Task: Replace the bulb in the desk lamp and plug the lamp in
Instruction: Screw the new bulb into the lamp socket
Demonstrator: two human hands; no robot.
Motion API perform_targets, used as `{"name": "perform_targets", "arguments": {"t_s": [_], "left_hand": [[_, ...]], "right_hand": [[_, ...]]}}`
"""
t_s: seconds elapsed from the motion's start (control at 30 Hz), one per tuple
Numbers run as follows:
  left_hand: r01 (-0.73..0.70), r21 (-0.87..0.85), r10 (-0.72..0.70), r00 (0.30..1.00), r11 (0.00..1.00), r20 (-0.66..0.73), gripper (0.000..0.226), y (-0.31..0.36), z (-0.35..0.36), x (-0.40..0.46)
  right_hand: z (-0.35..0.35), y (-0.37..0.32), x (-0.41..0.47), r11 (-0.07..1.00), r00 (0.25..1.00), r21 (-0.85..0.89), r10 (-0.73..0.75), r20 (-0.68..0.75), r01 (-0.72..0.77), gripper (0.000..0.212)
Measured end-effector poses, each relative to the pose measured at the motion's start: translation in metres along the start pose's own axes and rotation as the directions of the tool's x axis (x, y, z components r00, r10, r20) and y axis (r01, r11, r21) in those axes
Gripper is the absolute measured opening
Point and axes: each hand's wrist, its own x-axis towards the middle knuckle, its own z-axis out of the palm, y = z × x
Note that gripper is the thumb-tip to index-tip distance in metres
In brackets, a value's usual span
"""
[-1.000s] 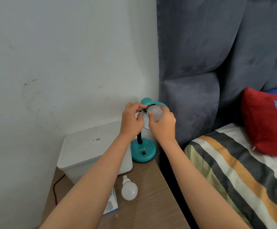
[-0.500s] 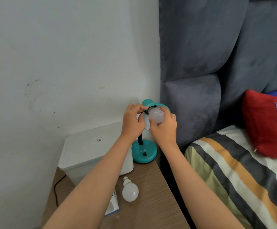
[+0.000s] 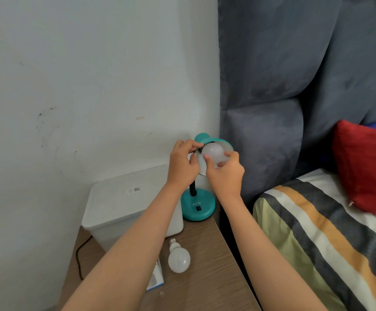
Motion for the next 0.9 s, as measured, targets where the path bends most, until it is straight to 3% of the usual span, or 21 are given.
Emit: {"name": "perform_targets", "arguments": {"t_s": [0.1, 0.23, 0.3, 0.5, 0.73, 0.9], "left_hand": [[0.003, 0.002, -0.003, 1.000, 1.000, 0.008, 0.035, 0.001, 0.000, 0.000], [-0.009, 0.010, 0.009, 1.000, 1.000, 0.008, 0.035, 0.002, 0.000, -0.002], [-0.007, 0.006, 0.007, 1.000, 1.000, 0.006, 0.035, 0.001, 0.000, -0.002], [-0.003, 0.007, 0.003, 1.000, 1.000, 0.003, 0.035, 0.001, -0.002, -0.001], [0.003, 0.005, -0.003, 1.000, 1.000, 0.003, 0.036, 0.002, -0.002, -0.003], [0.013, 0.011, -0.013, 1.000, 1.000, 0.003, 0.037, 0.003, -0.003, -0.002]], "right_hand": [[0.003, -0.002, -0.004, 1.000, 1.000, 0.006, 0.006, -0.017, -0.006, 0.058], [0.008, 0.002, -0.009, 0.981, 0.980, -0.013, -0.195, -0.030, 0.194, 0.050], [0.007, 0.004, -0.007, 0.974, 0.974, -0.025, -0.226, -0.016, 0.226, 0.049], [0.006, 0.004, 0.004, 1.000, 1.000, -0.012, -0.016, -0.023, 0.016, 0.053], [0.004, 0.005, -0.006, 0.978, 0.977, -0.001, -0.209, 0.031, 0.209, 0.045], [0.000, 0.008, 0.002, 0.999, 0.998, 0.009, -0.041, 0.044, 0.041, 0.050]]}}
